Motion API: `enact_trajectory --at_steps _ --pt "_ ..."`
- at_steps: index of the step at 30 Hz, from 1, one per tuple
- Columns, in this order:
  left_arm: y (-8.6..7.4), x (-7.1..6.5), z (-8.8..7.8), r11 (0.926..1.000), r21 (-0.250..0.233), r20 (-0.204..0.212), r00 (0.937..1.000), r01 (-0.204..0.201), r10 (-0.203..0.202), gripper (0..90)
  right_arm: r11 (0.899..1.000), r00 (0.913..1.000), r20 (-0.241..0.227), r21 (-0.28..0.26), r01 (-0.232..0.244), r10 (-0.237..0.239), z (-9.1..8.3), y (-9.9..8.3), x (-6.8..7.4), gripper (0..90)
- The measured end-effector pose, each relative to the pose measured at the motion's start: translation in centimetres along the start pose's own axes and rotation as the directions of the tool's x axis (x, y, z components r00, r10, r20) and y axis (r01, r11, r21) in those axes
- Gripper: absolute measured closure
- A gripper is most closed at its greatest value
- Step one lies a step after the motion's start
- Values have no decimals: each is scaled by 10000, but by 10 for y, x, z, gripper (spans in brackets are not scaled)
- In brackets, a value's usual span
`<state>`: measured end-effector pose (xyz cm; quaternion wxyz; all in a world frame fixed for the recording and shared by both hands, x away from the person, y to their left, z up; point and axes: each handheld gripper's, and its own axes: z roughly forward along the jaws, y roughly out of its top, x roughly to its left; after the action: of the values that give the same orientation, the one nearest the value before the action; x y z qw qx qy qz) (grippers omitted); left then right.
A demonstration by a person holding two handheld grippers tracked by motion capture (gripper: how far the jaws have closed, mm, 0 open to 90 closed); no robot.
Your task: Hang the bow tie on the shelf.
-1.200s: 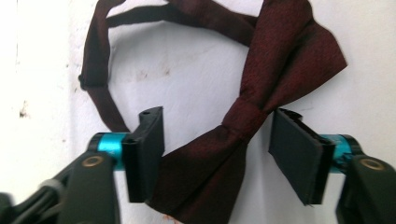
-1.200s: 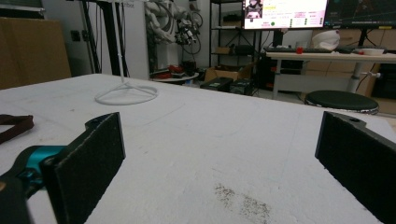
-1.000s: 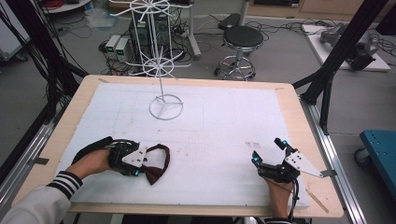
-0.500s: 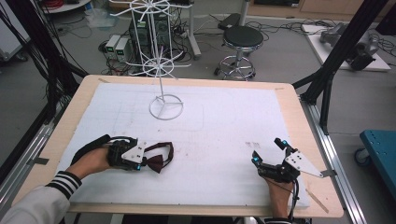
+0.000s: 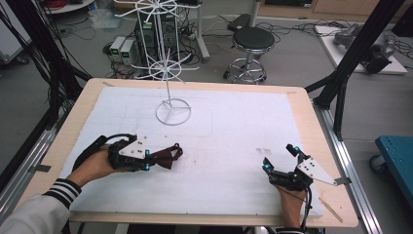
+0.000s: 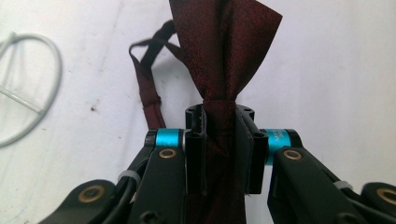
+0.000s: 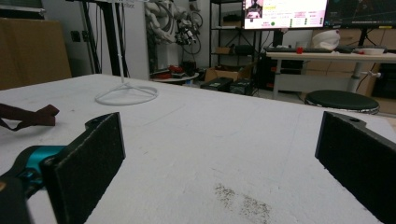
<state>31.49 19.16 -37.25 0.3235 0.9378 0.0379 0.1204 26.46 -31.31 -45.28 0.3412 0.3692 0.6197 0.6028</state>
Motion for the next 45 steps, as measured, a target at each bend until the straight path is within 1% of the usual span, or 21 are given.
enact_trajectory --at_steps 3,6,8,15,17,19,20,21,22,25,27,28,30,31,34,35,37,38,41,43,45 --pt "1 2 -5 9986 -434 -173 9994 288 -296 757 10000 10000 6 12 -60 60 0 0 0 7" --pt "2 5 -9 9944 -885 -269 9978 576 -602 757 10000 10000 11 19 -25 25 0 0 0 7" --pt "4 6 -11 9889 -1210 -125 9960 861 -882 758 10000 10000 9 16 -25 25 0 0 0 7" --pt "10 8 -18 9709 -2058 -78 9919 1229 -1272 757 10000 10000 11 14 -24 24 0 0 0 7" --pt "11 9 -19 9674 -2150 -27 9904 1342 -1380 758 10000 10000 12 16 -23 23 0 0 0 8" --pt "13 10 -20 9647 -2235 -138 9891 1395 -1463 758 10000 10000 2 13 -30 30 0 0 0 7" --pt "13 11 -21 9621 -2318 -139 9884 1438 -1511 758 10000 10000 3 19 -24 24 0 0 0 7" --pt "14 13 -23 9562 -2486 -204 9861 1548 -1649 758 10000 10000 15 17 -7 7 0 0 0 7" --pt "14 13 -23 9562 -2486 -204 9861 1548 -1649 758 10000 10000 15 17 -7 7 0 0 0 7" --pt "15 16 -28 9358 -3008 -142 9802 1840 -1973 758 10000 10000 9 16 -23 23 0 0 0 7" --pt "16 17 -30 9282 -3198 -198 9781 1902 -2073 758 10000 10000 10 16 -20 20 0 0 0 7" --pt "17 17 -32 9283 -3205 -253 9780 1884 -2072 758 10000 10000 11 17 -23 23 0 0 0 7" --pt "18 18 -34 9222 -3317 -295 9749 1986 -2206 758 10000 10000 11 18 -26 26 0 0 0 7" --pt "19 19 -35 9233 -3321 -360 9756 1928 -2167 758 10000 10000 11 18 -26 26 0 0 0 7" --pt "22 20 -39 9118 -3587 -424 9723 1999 -2298 758 10000 10000 15 9 -17 17 0 0 0 7" --pt "23 21 -40 9112 -3627 -446 9730 1954 -2265 758 10000 10000 15 9 -17 17 0 0 0 7" --pt "26 22 -43 9050 -3764 -517 9708 1982 -2341 758 10000 10000 10 -5 9 -9 0 0 0 7" --pt "27 23 -44 9044 -3788 -535 9709 1966 -2335 758 10000 10000 12 -5 1 -1 0 0 0 7" --pt "31 27 -49 8974 -3936 -577 9689 1993 -2405 757 10000 10000 9 -3 -5 5 0 0 0 7" --pt "33 29 -51 8960 -3956 -585 9681 2017 -2438 758 10000 10000 8 -1 -8 8 0 0 0 8" --pt "36 32 -54 8973 -3952 -679 9679 1967 -2420 758 10000 10000 12 0 -10 10 0 0 0 7"
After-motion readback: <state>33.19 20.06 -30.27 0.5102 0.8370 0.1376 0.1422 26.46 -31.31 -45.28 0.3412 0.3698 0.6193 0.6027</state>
